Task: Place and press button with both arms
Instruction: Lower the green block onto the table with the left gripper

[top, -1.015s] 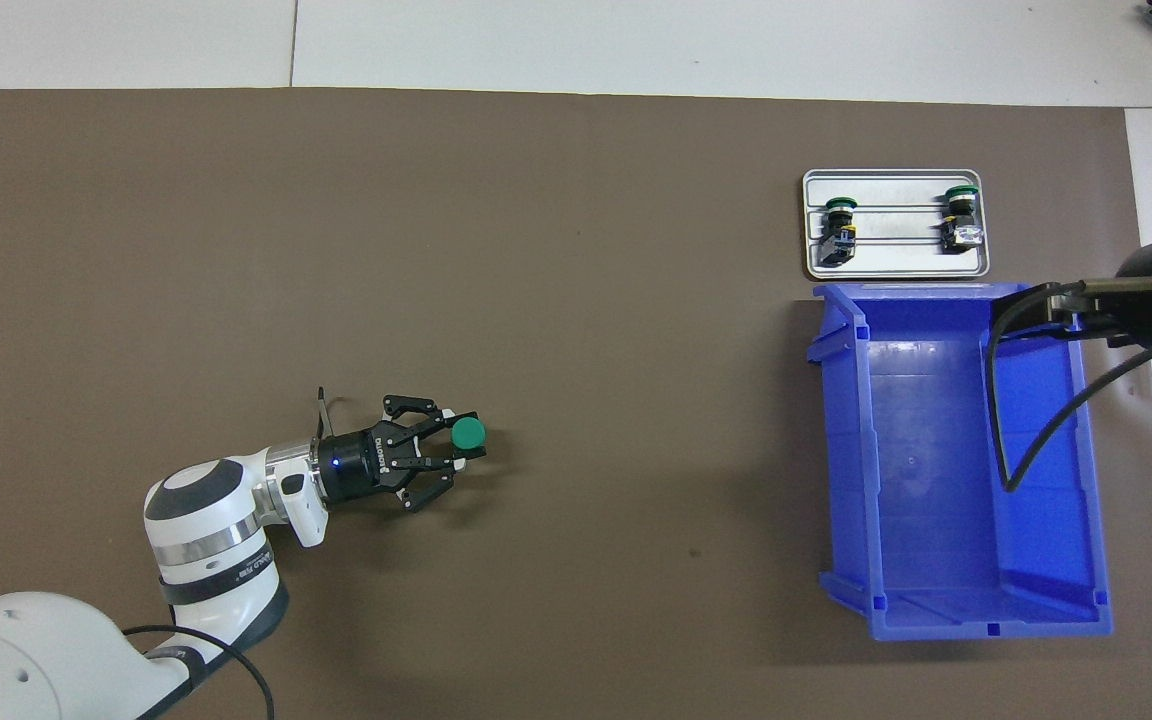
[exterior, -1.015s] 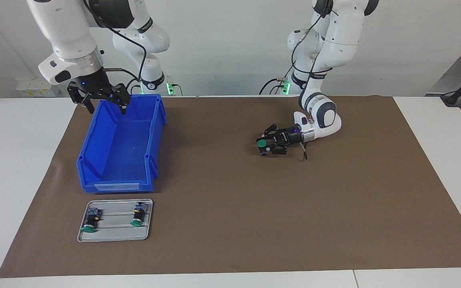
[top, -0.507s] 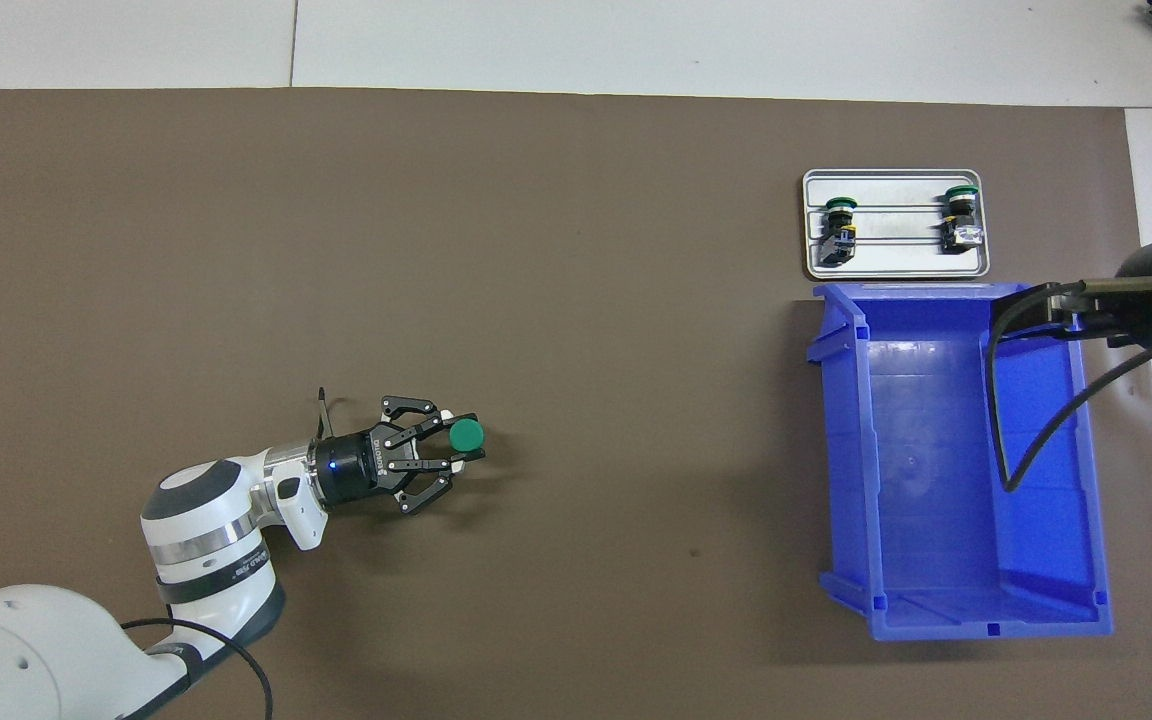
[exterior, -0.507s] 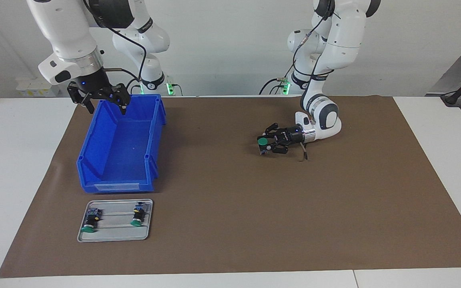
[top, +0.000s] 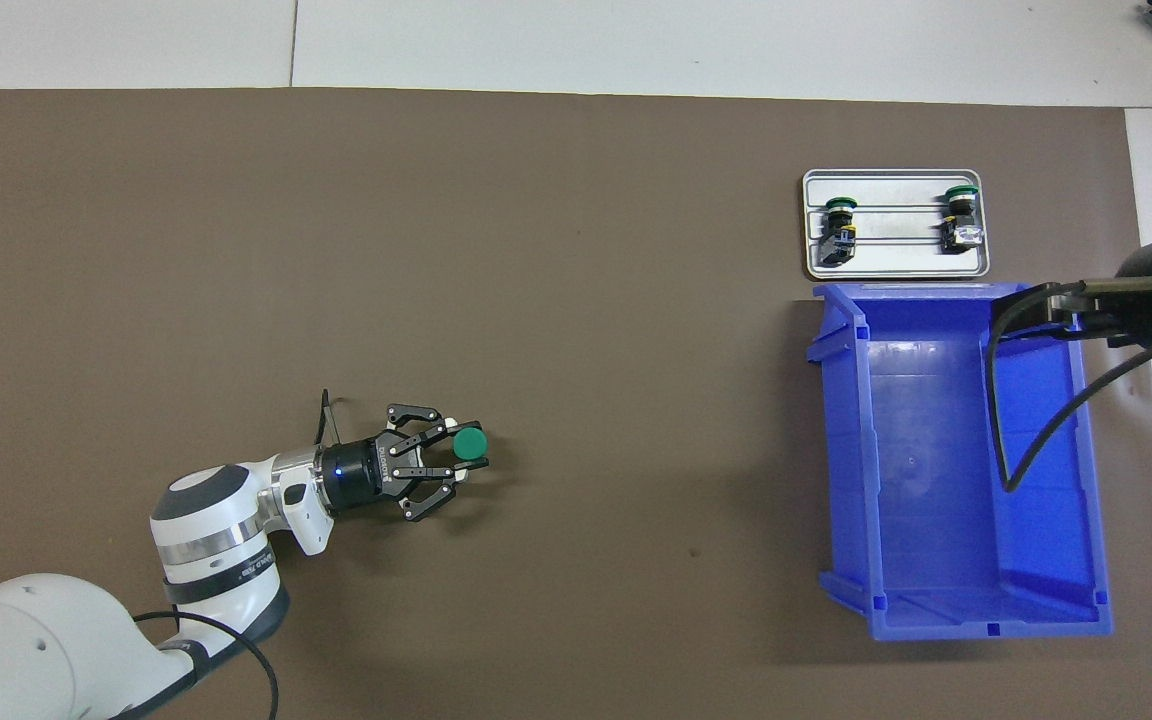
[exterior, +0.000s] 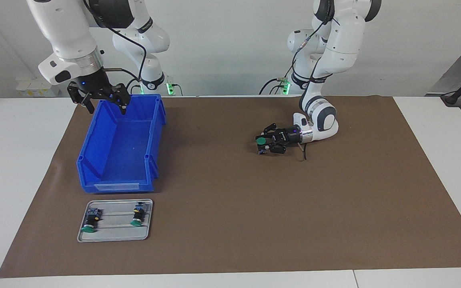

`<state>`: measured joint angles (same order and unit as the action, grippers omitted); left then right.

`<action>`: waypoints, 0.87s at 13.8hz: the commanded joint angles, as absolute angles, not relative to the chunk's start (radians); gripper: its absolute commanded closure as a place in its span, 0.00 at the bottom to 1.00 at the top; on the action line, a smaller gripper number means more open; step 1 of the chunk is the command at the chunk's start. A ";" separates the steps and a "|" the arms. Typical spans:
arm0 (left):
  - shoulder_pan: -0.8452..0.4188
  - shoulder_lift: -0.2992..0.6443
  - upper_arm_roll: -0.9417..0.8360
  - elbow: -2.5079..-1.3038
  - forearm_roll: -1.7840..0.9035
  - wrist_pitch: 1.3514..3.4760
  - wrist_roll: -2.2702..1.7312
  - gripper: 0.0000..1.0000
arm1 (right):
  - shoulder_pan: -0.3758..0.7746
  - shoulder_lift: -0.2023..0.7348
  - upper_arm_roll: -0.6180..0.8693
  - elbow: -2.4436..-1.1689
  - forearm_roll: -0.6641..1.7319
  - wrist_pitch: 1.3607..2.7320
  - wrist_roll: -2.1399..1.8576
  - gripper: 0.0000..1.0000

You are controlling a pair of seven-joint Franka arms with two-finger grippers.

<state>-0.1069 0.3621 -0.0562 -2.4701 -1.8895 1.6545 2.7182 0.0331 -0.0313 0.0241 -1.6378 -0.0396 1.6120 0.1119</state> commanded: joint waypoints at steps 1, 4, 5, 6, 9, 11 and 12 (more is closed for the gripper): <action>-0.095 0.373 -0.057 -2.476 -1.905 1.635 2.777 0.44 | 0.023 -0.057 0.031 -1.667 -0.018 1.624 0.121 0.00; -0.094 0.373 -0.054 -2.476 -1.905 1.635 2.777 0.30 | 0.023 -0.057 0.031 -1.667 -0.018 1.624 0.121 0.00; -0.094 0.373 -0.054 -2.476 -1.905 1.641 2.777 0.25 | 0.023 -0.057 0.031 -1.666 -0.018 1.624 0.121 0.00; -0.094 0.373 -0.054 -2.476 -1.905 1.643 2.777 0.18 | 0.023 -0.057 0.031 -1.666 -0.018 1.624 0.121 0.00; -0.077 0.373 -0.054 -2.473 -1.905 1.647 2.769 0.00 | 0.023 -0.057 0.031 -1.666 -0.018 1.624 0.121 0.00; -0.072 0.373 -0.054 -2.467 -1.905 1.666 2.763 0.00 | 0.023 -0.057 0.031 -1.666 -0.018 1.624 0.121 0.00; -0.061 0.373 -0.054 -2.461 -1.905 1.661 2.738 0.00 | 0.023 -0.057 0.031 -1.666 -0.018 1.624 0.121 0.00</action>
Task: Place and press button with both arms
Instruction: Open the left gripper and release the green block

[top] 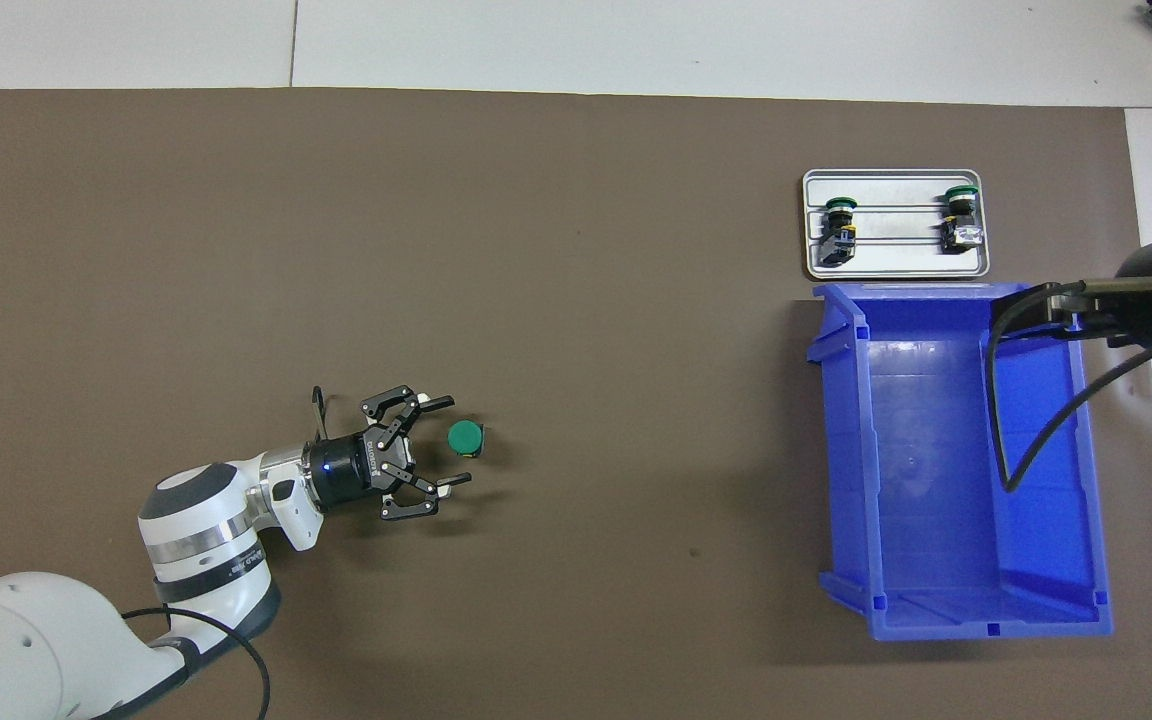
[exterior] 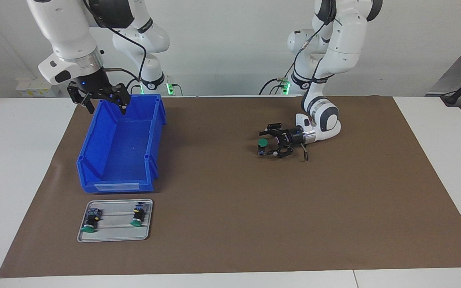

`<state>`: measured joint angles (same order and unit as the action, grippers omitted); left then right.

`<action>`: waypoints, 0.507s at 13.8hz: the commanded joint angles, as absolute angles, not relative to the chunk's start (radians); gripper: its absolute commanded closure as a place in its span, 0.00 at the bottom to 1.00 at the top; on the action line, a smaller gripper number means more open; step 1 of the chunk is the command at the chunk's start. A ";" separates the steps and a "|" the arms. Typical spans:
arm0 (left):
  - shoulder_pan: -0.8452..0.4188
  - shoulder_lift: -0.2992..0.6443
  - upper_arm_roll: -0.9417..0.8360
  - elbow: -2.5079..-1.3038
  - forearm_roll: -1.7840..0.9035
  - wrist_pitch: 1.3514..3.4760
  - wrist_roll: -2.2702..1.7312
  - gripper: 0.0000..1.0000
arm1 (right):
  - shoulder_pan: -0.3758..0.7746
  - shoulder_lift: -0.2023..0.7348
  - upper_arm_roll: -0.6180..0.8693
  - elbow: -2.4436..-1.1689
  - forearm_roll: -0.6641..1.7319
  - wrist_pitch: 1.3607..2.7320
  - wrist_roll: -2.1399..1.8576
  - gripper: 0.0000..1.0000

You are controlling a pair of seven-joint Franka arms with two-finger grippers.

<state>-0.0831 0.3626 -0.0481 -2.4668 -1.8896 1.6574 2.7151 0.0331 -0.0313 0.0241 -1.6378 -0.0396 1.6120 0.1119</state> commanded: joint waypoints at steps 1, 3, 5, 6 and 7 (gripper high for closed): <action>-0.049 0.371 -0.054 -2.447 -1.902 1.655 2.715 0.00 | 0.023 -0.057 0.032 -1.666 -0.018 1.624 0.121 0.00; -0.043 0.365 -0.052 -2.416 -1.901 1.649 2.642 0.00 | 0.023 -0.057 0.031 -1.666 -0.018 1.624 0.121 0.00; -0.029 0.354 -0.052 -2.364 -1.888 1.648 2.526 0.00 | 0.023 -0.057 0.032 -1.666 -0.018 1.623 0.121 0.00; -0.025 0.345 -0.051 -2.335 -1.887 1.649 2.464 0.00 | 0.023 -0.057 0.031 -1.666 -0.018 1.624 0.121 0.00; -0.023 0.339 -0.051 -2.303 -1.885 1.649 2.397 0.01 | 0.023 -0.057 0.031 -1.666 -0.018 1.624 0.121 0.00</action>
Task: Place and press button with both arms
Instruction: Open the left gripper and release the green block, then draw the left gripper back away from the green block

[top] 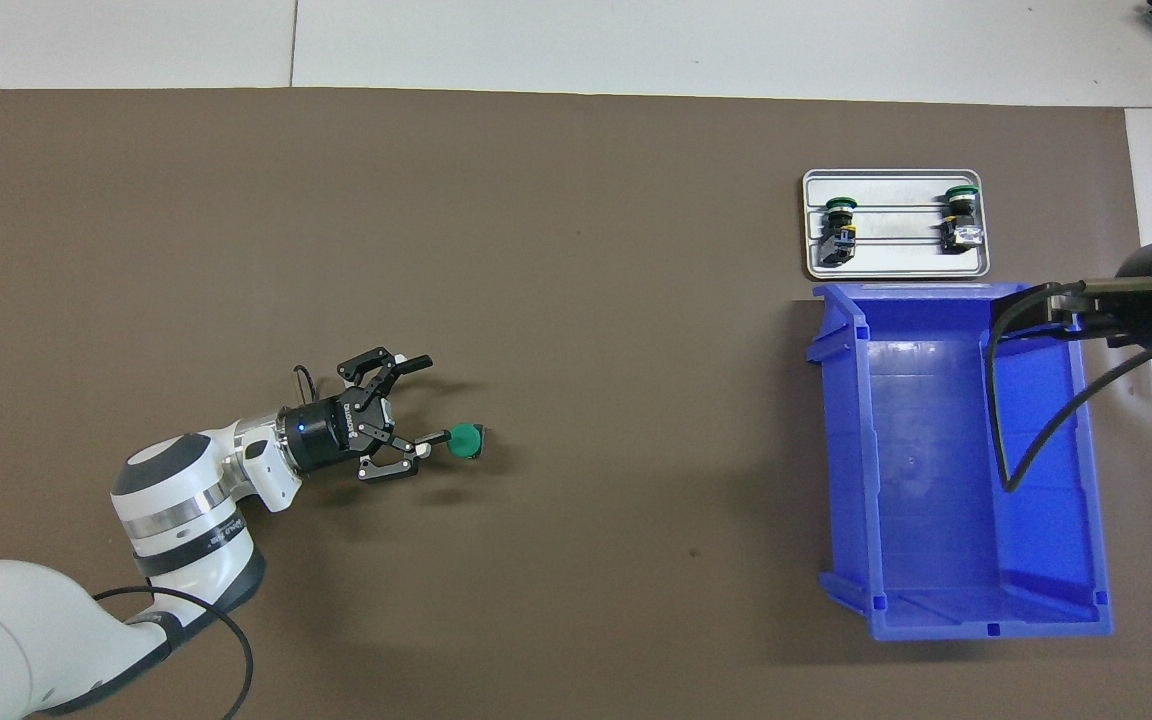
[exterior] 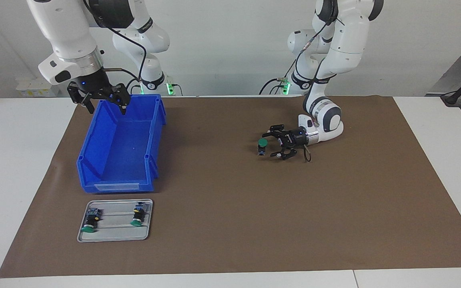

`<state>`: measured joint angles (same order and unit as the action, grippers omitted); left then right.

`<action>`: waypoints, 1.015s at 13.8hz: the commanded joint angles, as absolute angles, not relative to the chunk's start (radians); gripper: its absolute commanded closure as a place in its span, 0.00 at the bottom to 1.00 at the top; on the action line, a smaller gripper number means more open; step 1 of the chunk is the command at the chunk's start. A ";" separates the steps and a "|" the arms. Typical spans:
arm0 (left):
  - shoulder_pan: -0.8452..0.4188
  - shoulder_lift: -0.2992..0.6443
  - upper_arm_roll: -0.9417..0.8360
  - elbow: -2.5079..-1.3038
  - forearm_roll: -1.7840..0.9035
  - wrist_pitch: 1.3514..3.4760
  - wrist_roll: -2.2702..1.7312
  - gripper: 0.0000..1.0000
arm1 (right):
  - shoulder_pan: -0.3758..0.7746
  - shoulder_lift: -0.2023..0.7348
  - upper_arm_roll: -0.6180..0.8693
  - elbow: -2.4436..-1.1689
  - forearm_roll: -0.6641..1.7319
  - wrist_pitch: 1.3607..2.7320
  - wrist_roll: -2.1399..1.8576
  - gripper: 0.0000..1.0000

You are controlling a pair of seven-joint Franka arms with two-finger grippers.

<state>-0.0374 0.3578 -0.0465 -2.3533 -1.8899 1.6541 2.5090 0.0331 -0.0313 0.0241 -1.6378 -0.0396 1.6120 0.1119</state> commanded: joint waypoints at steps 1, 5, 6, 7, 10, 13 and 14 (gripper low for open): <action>-0.020 0.333 -0.051 -2.265 -1.873 1.651 2.320 0.01 | 0.023 -0.057 0.032 -1.666 -0.018 1.624 0.121 0.00; -0.011 0.296 -0.046 -2.109 -1.812 1.667 1.944 0.04 | 0.023 -0.057 0.031 -1.667 -0.018 1.624 0.121 0.00; -0.011 0.287 -0.046 -2.083 -1.790 1.672 1.875 0.04 | 0.023 -0.057 0.031 -1.666 -0.018 1.624 0.121 0.00; -0.011 0.273 -0.046 -2.065 -1.760 1.678 1.812 0.04 | 0.023 -0.057 0.031 -1.666 -0.018 1.624 0.121 0.00; 0.011 0.258 -0.048 -1.941 -1.588 1.716 1.561 0.04 | 0.023 -0.057 0.031 -1.666 -0.018 1.624 0.121 0.00; 0.011 0.250 -0.052 -1.774 -1.378 1.735 1.248 0.04 | 0.023 -0.057 0.031 -1.666 -0.018 1.623 0.121 0.00; 0.009 0.236 -0.054 -1.735 -1.308 1.733 1.145 0.05 | 0.023 -0.057 0.031 -1.666 -0.018 1.624 0.121 0.00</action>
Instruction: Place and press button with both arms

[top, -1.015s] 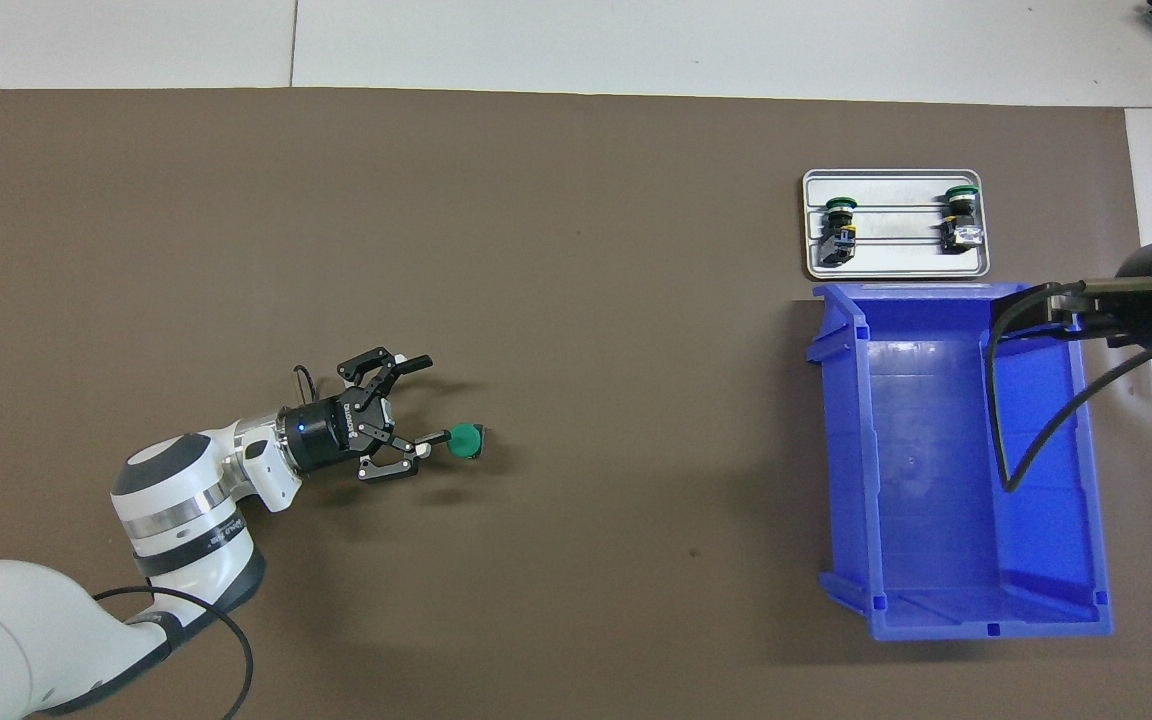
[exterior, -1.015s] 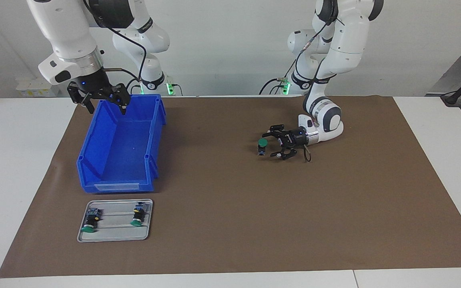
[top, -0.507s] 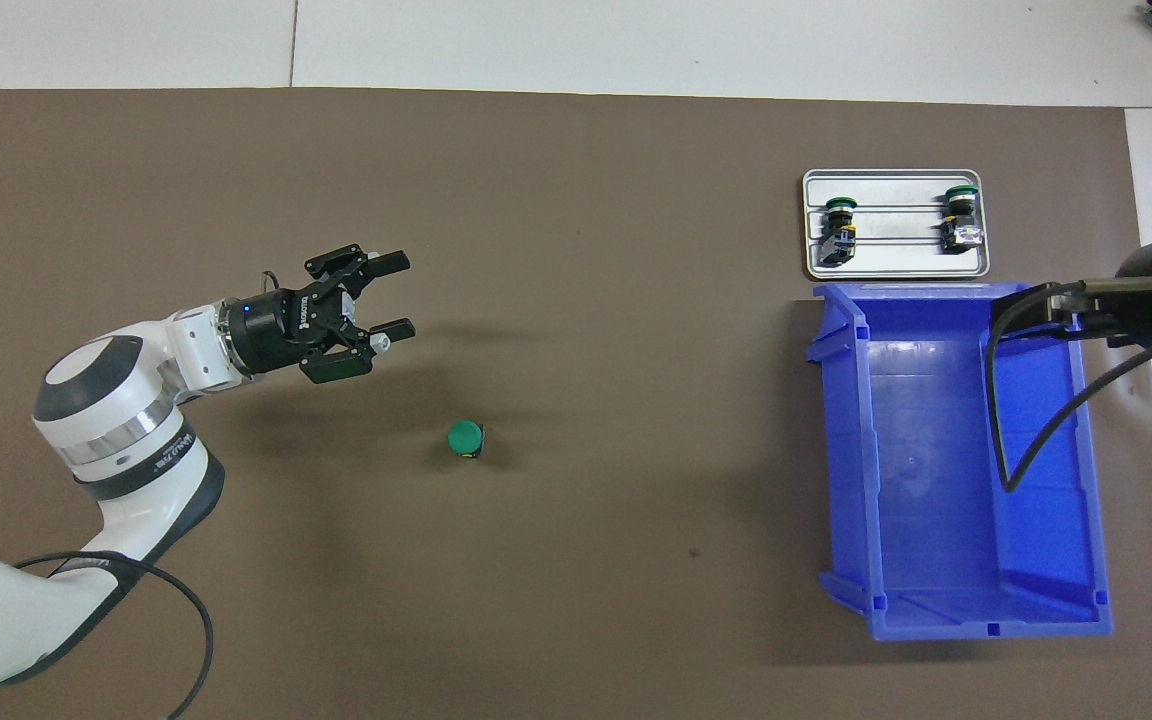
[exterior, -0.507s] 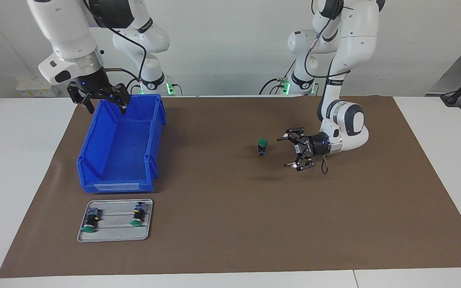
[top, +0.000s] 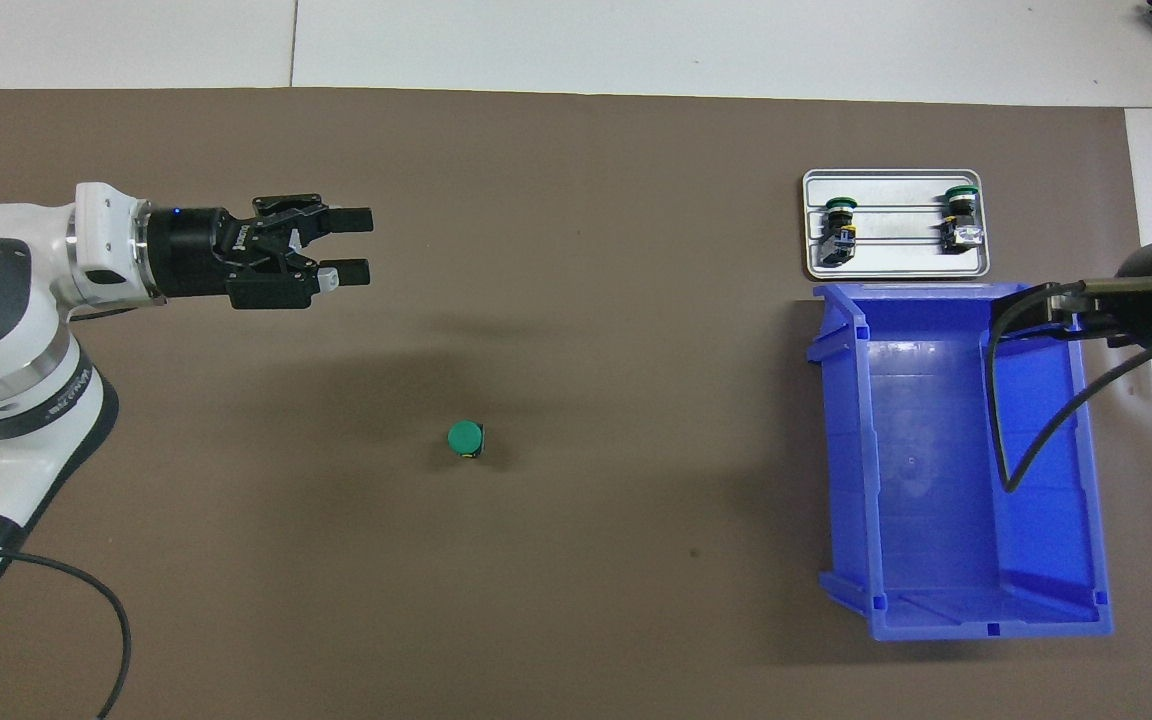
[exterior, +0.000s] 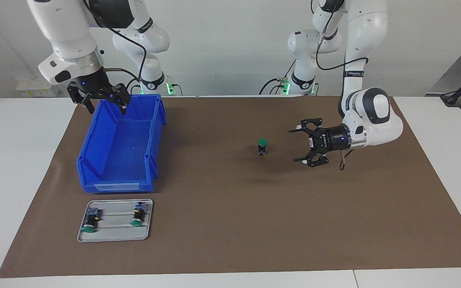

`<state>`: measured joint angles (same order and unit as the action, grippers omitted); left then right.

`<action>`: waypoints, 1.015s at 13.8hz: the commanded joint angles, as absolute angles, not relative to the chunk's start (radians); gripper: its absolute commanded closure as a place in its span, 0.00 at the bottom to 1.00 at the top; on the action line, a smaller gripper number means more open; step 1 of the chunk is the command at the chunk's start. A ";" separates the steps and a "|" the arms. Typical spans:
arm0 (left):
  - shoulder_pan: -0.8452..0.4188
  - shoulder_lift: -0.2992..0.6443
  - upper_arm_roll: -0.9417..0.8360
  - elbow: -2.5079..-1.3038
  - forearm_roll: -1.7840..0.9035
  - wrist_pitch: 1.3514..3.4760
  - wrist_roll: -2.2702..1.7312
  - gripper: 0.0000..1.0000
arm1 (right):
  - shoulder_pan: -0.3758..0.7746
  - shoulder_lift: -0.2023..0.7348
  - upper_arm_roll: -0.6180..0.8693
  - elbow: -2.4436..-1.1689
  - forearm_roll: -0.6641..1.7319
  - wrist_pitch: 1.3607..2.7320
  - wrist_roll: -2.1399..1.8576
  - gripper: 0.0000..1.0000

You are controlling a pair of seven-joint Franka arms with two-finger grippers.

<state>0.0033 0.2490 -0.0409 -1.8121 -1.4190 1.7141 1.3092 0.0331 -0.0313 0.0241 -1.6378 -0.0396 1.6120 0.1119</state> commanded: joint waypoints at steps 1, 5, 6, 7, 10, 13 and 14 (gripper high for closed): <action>0.008 0.229 -0.055 -1.692 -1.199 1.724 1.056 0.08 | 0.023 -0.057 0.031 -1.666 -0.018 1.624 0.121 0.00; -0.049 0.160 -0.058 -1.647 -0.891 1.712 0.702 0.28 | 0.023 -0.057 0.031 -1.666 -0.018 1.624 0.121 0.00; -0.087 0.137 -0.057 -1.646 -0.745 1.720 0.581 0.36 | 0.023 -0.057 0.031 -1.666 -0.018 1.623 0.121 0.00; -0.148 0.118 -0.058 -1.646 -0.565 1.729 0.460 0.48 | 0.023 -0.057 0.032 -1.666 -0.018 1.624 0.121 0.00; -0.331 0.101 -0.060 -1.664 -0.217 1.775 0.086 0.69 | 0.023 -0.057 0.031 -1.666 -0.018 1.624 0.121 0.00; -0.412 0.049 -0.061 -1.797 -0.190 1.894 -0.182 0.86 | 0.020 -0.057 0.031 -1.666 -0.018 1.624 0.121 0.00; -0.429 0.013 -0.061 -1.887 -0.190 1.960 -0.224 0.92 | 0.021 -0.057 0.031 -1.666 -0.018 1.624 0.121 0.00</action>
<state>-0.4056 0.1043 -0.0778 -1.7067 -0.2090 1.8473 -0.1452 0.0331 -0.0314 0.0241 -1.6378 -0.0396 1.6120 0.1119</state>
